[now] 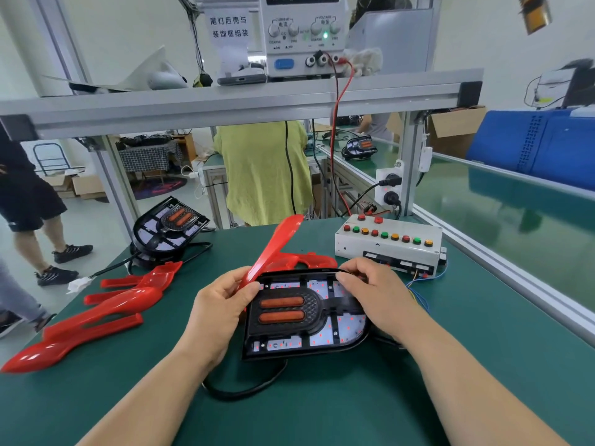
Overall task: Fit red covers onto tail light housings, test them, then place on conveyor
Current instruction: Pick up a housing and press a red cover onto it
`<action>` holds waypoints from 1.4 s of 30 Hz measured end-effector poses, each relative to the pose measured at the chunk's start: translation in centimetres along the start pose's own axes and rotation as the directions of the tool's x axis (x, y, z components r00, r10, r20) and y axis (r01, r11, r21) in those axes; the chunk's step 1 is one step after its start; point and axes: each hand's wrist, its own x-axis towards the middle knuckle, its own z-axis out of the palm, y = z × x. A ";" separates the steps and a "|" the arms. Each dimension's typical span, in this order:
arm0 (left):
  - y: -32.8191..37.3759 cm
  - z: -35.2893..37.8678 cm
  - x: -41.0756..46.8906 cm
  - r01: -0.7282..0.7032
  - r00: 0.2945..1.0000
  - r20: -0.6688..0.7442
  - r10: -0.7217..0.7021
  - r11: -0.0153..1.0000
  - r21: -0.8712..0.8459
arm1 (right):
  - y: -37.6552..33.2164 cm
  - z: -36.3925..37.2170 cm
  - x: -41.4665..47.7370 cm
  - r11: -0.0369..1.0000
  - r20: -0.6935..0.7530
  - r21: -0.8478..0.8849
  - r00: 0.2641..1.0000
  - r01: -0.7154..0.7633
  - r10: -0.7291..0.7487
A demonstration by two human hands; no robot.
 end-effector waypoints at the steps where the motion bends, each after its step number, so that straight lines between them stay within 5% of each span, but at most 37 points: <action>1: 0.0 0.1 0.0 0.007 1.000 -0.012 -0.007 1.000 -0.024 | 0.0 -0.1 0.0 1.000 -0.002 0.022 1.000 -0.005 0.005; 5: 0.1 0.4 0.0 0.054 0.996 -0.069 -0.063 0.991 -0.123 | 0.5 -1.5 0.1 0.980 0.055 0.138 0.989 -0.144 0.138; 10: 0.1 -0.3 0.5 0.081 0.980 -0.161 -0.120 0.970 -0.230 | 1.0 -2.9 0.1 0.914 0.332 0.128 0.885 -0.386 0.327; 13: 0.1 -0.8 0.7 0.082 0.973 -0.191 -0.132 0.965 -0.249 | 0.6 -2.6 -0.2 0.959 0.470 -0.121 0.836 -0.257 0.283; 17: -0.1 -0.8 0.8 0.094 0.968 -0.201 -0.150 0.961 -0.261 | 0.3 -3.1 -0.6 0.967 0.580 -0.234 0.785 -0.097 0.219; 24: 0.0 -0.7 0.7 0.104 0.969 -0.190 -0.158 0.958 -0.266 | 0.3 -1.4 -0.5 0.937 0.472 -0.345 0.852 -0.057 0.226; 28: 0.2 -0.7 0.6 0.106 0.973 -0.175 -0.154 0.961 -0.254 | 0.6 -1.8 -0.1 0.961 0.368 -0.024 0.892 -0.274 0.264; 36: 0.7 -0.4 0.6 0.050 0.978 -0.179 -0.103 0.960 -0.275 | -0.3 -0.7 0.4 0.695 0.266 0.508 0.860 -0.509 0.435; 38: 0.4 -0.4 0.7 0.014 0.977 -0.204 -0.063 0.972 -0.234 | -0.5 -0.5 0.5 0.578 0.342 0.621 0.847 -0.529 0.407; 42: 0.1 -0.2 0.7 -0.043 0.976 -0.216 0.003 0.983 -0.179 | -0.7 0.3 0.0 0.552 0.527 0.617 0.815 -0.561 0.240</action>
